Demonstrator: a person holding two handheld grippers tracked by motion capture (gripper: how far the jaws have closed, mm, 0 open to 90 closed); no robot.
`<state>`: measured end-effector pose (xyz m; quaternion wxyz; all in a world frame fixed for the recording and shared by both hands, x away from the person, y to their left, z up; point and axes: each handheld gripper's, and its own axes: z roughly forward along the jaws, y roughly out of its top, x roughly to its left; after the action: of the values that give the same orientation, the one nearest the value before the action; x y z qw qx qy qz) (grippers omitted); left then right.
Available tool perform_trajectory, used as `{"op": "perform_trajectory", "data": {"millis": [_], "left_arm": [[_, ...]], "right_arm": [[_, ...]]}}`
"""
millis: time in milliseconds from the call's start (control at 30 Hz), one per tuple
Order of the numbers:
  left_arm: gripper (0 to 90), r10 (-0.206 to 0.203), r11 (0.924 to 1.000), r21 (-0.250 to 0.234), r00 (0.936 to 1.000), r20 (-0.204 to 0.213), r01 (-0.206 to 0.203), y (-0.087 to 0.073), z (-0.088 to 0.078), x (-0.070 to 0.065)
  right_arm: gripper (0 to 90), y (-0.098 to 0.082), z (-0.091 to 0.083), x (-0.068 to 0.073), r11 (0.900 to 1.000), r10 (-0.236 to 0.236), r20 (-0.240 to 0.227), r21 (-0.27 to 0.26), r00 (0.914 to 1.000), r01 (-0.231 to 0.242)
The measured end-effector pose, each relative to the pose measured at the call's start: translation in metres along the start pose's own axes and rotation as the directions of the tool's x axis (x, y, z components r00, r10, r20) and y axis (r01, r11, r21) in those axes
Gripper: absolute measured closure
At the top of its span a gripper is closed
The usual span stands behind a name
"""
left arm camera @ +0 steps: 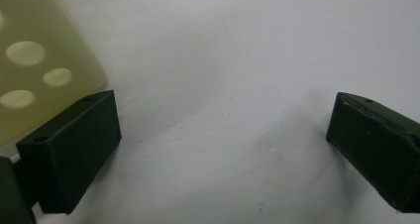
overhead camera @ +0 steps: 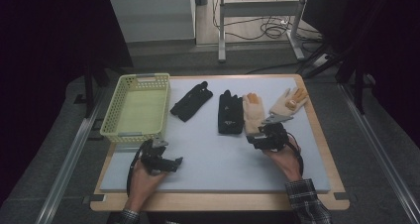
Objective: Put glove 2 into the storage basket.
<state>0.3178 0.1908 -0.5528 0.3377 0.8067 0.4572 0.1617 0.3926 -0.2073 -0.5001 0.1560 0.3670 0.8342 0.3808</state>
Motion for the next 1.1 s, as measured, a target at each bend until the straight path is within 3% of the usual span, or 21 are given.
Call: {"op": "perform_trajectory", "data": {"millis": [400,667,1100], "left_arm": [[0.7,0.001,1.0,-0.001,1.0,0.0,-0.001,0.0,0.0,0.0],[0.8,0.002,1.0,-0.001,1.0,-0.001,-0.002,0.0,0.0,0.0],[0.8,0.002,1.0,-0.001,1.0,0.0,-0.002,0.0,0.0,0.0]], "right_arm": [[41.3,0.029,0.028,0.015,0.999,-0.033,-0.04,0.009,0.9986,0.034],[45.2,0.042,0.049,0.02,0.999,-0.024,-0.063,0.021,0.9977,0.025],[59.3,0.067,0.075,0.026,1.0,-0.013,-0.095,0.004,0.9954,0.014]]}}
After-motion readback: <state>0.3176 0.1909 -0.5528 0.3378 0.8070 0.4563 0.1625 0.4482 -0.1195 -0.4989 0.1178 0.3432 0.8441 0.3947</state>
